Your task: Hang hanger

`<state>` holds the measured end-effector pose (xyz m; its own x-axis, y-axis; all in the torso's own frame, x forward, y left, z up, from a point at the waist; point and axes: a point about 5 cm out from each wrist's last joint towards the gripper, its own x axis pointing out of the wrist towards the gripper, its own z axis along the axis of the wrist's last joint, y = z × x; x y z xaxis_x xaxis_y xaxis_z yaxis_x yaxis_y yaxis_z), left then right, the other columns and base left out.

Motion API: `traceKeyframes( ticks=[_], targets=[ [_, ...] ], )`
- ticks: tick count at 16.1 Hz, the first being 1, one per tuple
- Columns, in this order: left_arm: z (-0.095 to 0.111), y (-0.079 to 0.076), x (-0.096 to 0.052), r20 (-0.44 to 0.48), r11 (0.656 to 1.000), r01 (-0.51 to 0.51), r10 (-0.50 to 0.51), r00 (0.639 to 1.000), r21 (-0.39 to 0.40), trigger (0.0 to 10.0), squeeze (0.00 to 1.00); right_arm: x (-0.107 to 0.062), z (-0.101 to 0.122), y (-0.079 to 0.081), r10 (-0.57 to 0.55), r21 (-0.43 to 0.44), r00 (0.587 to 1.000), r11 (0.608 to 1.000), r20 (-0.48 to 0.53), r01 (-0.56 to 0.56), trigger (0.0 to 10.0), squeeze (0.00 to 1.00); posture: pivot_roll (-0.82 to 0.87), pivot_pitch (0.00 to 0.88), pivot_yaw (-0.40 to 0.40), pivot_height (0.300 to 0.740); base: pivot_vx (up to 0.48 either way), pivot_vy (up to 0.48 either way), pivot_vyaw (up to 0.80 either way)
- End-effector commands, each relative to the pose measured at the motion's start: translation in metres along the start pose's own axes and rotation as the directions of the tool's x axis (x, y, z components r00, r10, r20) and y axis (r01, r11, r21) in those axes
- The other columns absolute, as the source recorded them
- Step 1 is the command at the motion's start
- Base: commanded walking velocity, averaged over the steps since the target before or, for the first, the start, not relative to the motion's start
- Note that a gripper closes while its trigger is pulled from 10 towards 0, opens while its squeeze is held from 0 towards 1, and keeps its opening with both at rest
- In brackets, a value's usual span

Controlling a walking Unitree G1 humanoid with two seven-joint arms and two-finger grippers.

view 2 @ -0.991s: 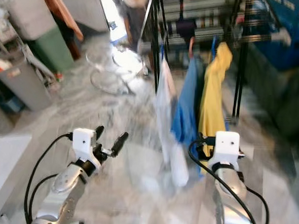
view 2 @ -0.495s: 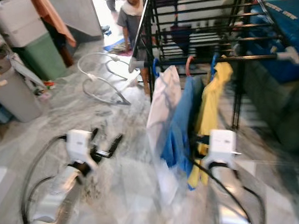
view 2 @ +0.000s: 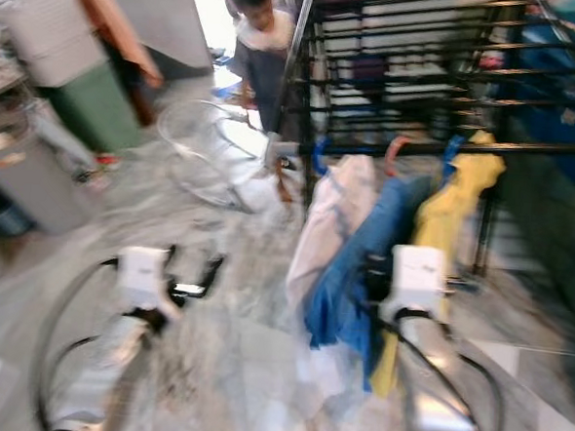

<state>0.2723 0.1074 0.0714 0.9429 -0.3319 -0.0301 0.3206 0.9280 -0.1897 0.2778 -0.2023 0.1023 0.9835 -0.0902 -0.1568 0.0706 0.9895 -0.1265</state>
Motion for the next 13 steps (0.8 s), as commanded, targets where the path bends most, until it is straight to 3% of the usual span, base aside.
traceKeyframes(
  ticks=[1, 13],
  targets=[
    [-0.0014, 0.0132, -0.0056, -0.020, 0.999, -0.038, 0.038, 0.999, 0.026, 10.0, 0.00, 0.0004, 0.0006, 0.0126, 0.042, 0.017, 0.999, 0.999, -0.002, -0.042, 10.0, 0.00, -0.24, 0.000, 0.194, 0.740, 0.000, 0.000, 0.00],
    [-0.0018, 0.0135, -0.0032, -0.027, 0.999, -0.048, 0.049, 0.998, 0.023, 10.0, 0.00, 0.0020, 0.0016, 0.0149, 0.047, 0.016, 0.999, 0.999, 0.004, -0.047, 10.0, 0.00, -0.24, 0.000, 0.197, 0.740, 0.000, 0.000, 0.00]
  ],
)
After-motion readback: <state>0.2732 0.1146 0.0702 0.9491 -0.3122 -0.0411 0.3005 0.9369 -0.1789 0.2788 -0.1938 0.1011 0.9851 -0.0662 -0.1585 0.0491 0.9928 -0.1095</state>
